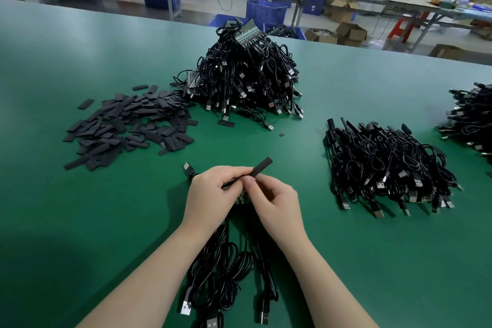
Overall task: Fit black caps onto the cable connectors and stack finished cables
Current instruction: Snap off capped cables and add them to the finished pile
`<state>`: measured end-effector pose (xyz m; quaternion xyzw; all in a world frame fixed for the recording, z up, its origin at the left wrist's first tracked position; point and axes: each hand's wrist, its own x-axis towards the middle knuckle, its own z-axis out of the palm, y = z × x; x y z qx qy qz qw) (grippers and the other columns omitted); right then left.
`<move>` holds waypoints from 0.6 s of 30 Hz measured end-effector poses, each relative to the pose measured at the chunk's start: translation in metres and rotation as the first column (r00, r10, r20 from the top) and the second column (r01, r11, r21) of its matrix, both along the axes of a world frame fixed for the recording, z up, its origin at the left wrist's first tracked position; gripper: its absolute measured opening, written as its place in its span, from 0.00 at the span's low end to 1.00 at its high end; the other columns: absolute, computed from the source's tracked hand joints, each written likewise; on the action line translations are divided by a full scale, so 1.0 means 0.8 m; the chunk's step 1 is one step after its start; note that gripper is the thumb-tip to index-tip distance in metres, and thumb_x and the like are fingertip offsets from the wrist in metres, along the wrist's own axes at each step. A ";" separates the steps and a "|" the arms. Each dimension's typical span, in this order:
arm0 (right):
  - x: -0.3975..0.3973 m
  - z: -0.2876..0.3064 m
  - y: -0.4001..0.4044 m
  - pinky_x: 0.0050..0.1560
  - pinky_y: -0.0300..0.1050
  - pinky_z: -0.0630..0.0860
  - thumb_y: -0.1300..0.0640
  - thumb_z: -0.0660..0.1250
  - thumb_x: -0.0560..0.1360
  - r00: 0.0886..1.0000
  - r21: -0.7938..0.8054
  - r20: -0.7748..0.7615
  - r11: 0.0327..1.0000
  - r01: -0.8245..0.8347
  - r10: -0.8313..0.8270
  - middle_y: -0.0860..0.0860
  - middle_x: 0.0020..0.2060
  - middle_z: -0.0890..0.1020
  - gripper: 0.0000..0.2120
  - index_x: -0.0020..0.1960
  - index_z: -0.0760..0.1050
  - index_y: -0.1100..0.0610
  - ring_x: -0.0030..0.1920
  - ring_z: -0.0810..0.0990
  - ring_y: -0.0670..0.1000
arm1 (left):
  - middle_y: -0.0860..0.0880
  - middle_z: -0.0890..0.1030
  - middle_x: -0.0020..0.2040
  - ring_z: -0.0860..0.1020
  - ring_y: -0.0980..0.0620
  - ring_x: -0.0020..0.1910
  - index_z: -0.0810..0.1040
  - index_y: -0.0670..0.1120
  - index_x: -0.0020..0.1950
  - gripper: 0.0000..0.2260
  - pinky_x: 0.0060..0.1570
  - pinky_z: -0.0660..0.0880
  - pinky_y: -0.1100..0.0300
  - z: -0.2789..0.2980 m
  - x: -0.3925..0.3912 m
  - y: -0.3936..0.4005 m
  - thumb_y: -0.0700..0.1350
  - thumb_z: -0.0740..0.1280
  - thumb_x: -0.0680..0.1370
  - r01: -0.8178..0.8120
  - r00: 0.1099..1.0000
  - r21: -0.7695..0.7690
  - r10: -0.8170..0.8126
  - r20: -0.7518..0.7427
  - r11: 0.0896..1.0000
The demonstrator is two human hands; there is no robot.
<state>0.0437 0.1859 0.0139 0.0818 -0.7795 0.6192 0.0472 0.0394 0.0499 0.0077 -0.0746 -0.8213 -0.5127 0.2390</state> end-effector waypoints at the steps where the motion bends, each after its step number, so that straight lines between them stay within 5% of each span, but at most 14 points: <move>1: 0.000 0.001 0.000 0.46 0.34 0.77 0.54 0.69 0.78 1.000 -0.008 -0.012 1.000 0.004 -0.004 0.39 0.42 0.86 0.08 0.49 0.82 0.40 0.45 0.83 0.40 | 0.67 0.82 0.45 0.80 0.65 0.49 0.86 0.53 0.52 0.16 0.50 0.73 0.73 0.000 0.001 0.000 0.34 0.71 0.72 -0.002 1.000 -0.008 0.002 -0.006 1.000; 5: 0.001 0.007 0.002 0.46 0.34 0.77 0.59 0.70 0.77 1.000 -0.110 -0.007 0.994 0.026 -0.027 0.43 0.42 0.87 0.09 0.47 0.84 0.45 0.45 0.84 0.42 | 0.66 0.82 0.46 0.80 0.63 0.47 0.83 0.61 0.52 0.19 0.48 0.72 0.75 0.002 0.001 -0.001 0.37 0.73 0.71 0.005 1.000 0.000 -0.005 -0.009 1.000; 10: -0.005 0.006 0.007 0.44 0.44 0.77 0.58 0.70 0.78 0.988 -0.275 0.040 0.949 0.153 -0.148 0.60 0.40 0.83 0.07 0.42 0.82 0.51 0.40 0.80 0.61 | 0.67 0.81 0.48 0.77 0.67 0.53 0.82 0.58 0.59 0.19 0.54 0.70 0.74 0.000 -0.001 -0.002 0.42 0.75 0.71 0.009 0.998 -0.078 -0.004 0.065 0.997; 14: -0.003 0.006 0.007 0.42 0.37 0.76 0.58 0.71 0.77 0.993 -0.261 0.056 0.958 0.116 -0.105 0.52 0.37 0.85 0.07 0.42 0.85 0.50 0.37 0.81 0.50 | 0.75 0.78 0.40 0.79 0.67 0.48 0.86 0.54 0.50 0.10 0.50 0.74 0.72 0.002 -0.002 -0.001 0.41 0.75 0.72 -0.005 0.999 -0.109 0.009 0.037 0.994; 18: 0.000 0.003 0.000 0.44 0.32 0.75 0.61 0.72 0.75 0.996 -0.186 0.041 0.978 0.090 -0.084 0.44 0.40 0.87 0.09 0.42 0.85 0.48 0.42 0.83 0.42 | 0.70 0.79 0.44 0.79 0.65 0.50 0.87 0.51 0.49 0.10 0.54 0.77 0.58 0.002 -0.001 -0.002 0.38 0.75 0.71 -0.030 0.999 -0.163 0.026 -0.027 0.986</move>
